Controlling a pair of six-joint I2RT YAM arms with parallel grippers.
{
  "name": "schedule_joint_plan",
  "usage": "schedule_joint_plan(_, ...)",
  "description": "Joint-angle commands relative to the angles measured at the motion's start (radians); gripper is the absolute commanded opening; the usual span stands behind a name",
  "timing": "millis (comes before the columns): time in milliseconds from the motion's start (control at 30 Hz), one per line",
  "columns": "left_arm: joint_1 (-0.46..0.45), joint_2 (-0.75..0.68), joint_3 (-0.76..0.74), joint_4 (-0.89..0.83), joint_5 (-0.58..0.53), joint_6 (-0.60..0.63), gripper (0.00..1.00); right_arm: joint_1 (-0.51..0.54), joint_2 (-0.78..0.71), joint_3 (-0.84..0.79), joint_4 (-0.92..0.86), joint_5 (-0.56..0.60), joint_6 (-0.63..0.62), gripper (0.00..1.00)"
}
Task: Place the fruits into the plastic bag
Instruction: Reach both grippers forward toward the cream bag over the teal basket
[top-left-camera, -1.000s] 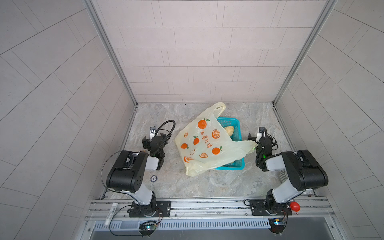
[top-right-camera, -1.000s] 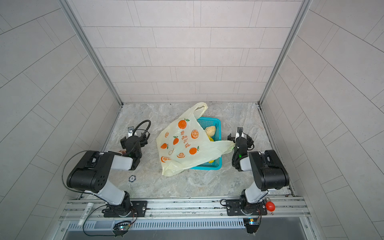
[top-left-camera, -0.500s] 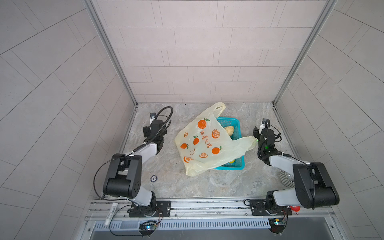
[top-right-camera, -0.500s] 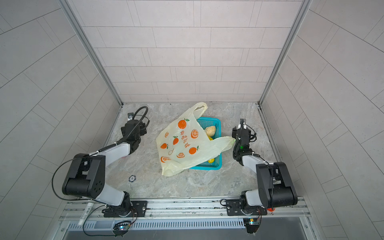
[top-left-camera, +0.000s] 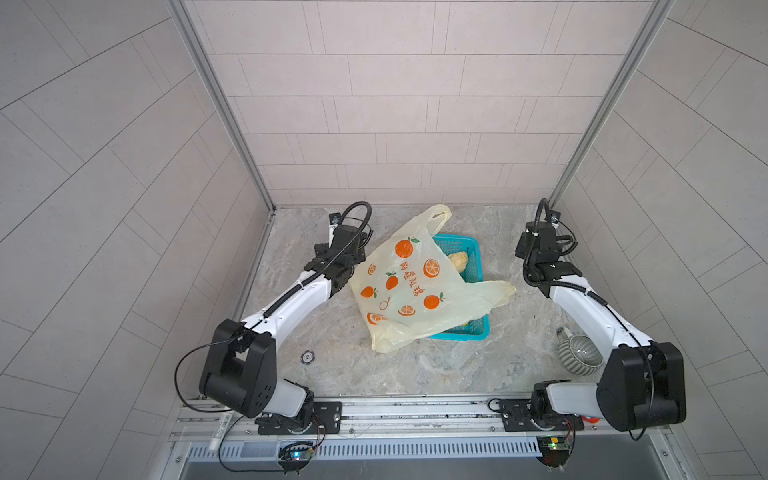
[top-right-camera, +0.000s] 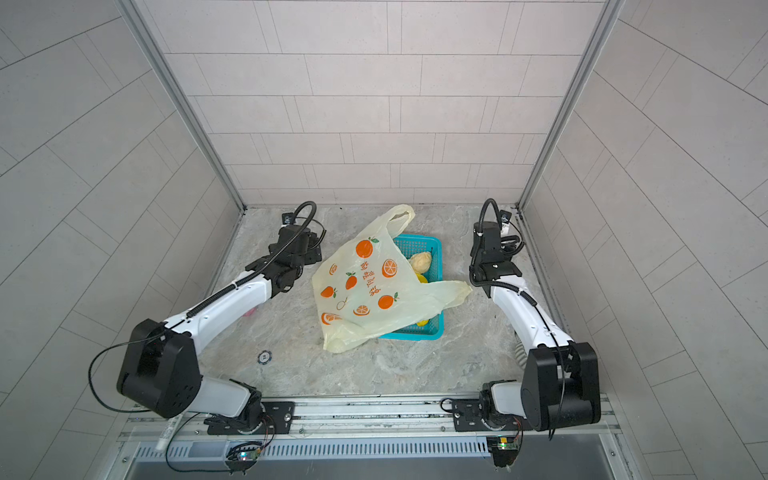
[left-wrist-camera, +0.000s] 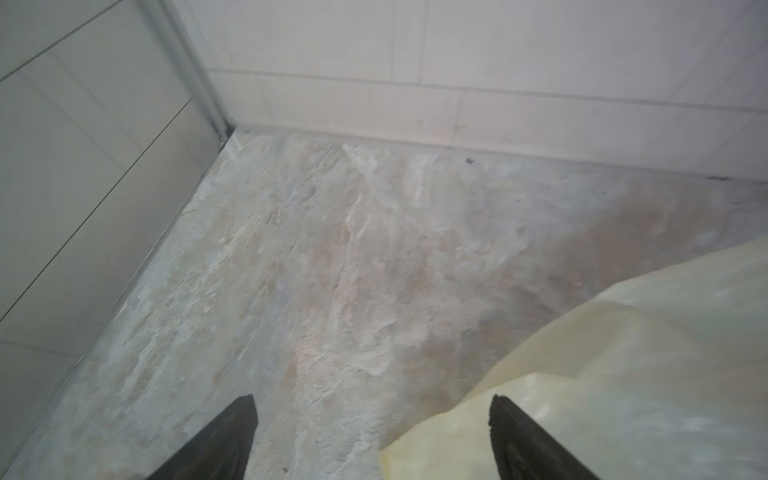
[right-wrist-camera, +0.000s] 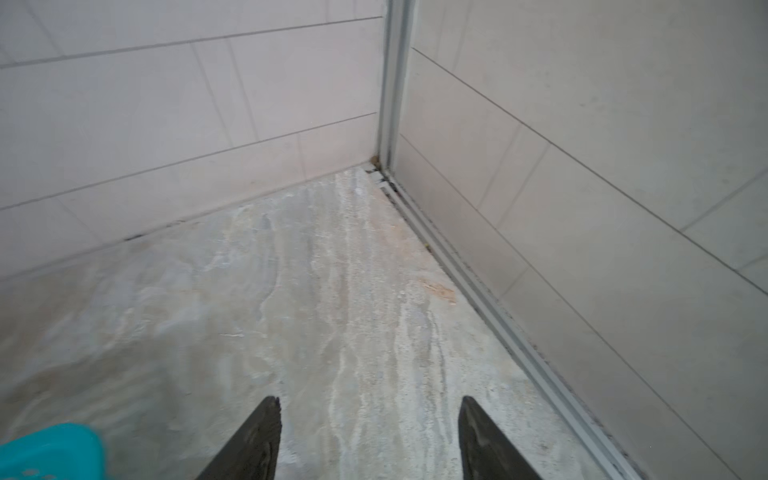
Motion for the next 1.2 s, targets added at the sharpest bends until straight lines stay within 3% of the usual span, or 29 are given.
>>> schedule_joint_plan(0, -0.078, 0.023, 0.113, -0.206, 0.123, -0.092, 0.92, 0.082, -0.027, 0.064, -0.207, -0.201, 0.054, 0.63)
schedule_joint_plan(133, -0.201, 0.147, 0.343, -0.365, 0.282, -0.116, 0.92, 0.167, -0.058, 0.013, -0.208, -0.411, 0.127, 0.63)
schedule_joint_plan(233, -0.283, 0.252, 0.519, -0.493, 0.324, -0.111, 0.92, 0.181, -0.077, -0.041, -0.186, -0.577, 0.178, 0.63)
schedule_joint_plan(300, -0.319, 0.310, 0.609, -0.556, 0.346, -0.117, 0.93, 0.183, -0.103, -0.077, -0.173, -0.622, 0.192, 0.63)
schedule_joint_plan(500, -0.393, 0.467, 0.829, -0.700, 0.313, -0.075, 0.98, 0.183, -0.195, -0.136, -0.233, -0.560, 0.134, 0.63)
schedule_joint_plan(833, -0.417, 0.676, 1.118, -0.941, 0.241, -0.011, 1.00, 0.201, -0.217, -0.158, -0.230, -0.604, 0.089, 0.63)
schedule_joint_plan(1167, -0.420, 0.768, 1.226, -0.957, 0.200, -0.016, 1.00, 0.262, -0.225, -0.164, -0.227, -0.547, 0.063, 0.63)
